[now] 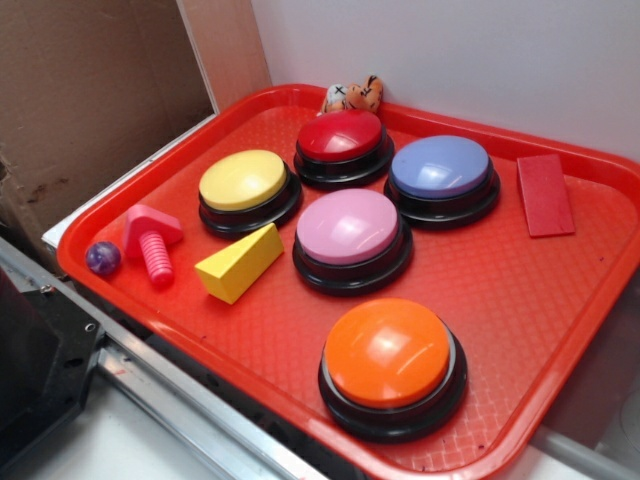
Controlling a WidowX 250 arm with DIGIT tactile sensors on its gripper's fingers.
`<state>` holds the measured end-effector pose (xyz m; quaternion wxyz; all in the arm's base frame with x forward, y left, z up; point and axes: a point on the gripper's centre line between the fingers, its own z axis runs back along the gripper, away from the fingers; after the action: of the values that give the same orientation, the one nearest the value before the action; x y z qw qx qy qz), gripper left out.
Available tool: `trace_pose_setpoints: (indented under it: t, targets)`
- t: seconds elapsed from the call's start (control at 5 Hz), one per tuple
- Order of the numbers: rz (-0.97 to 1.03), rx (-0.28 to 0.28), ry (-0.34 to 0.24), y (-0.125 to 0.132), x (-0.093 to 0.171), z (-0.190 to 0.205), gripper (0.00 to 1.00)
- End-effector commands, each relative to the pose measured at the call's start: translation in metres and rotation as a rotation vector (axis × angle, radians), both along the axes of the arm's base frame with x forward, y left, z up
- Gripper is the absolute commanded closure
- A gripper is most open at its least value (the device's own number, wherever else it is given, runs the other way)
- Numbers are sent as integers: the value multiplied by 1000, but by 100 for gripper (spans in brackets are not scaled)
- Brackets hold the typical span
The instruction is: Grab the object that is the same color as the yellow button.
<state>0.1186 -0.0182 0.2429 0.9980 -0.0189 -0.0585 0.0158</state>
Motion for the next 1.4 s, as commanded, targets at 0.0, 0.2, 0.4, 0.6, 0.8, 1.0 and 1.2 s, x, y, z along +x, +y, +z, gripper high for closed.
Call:
trace_pose_setpoints:
  t: [0.0,0.2,0.4,0.6,0.8,1.0,1.2]
  targets:
    - [0,0,0,0,0,0,0]
    - [20,-28,-73,-11,6,-33,0]
    - [44,9,-83,-19,21,-71,0]
    - [24,16,-79,-27,30,-110,0]
    - [36,5,-68,-30,41,-154,0]
    - [22,9,-77,-32,48,-185,0]
    - [16,21,-57,-32,55,-209,0]
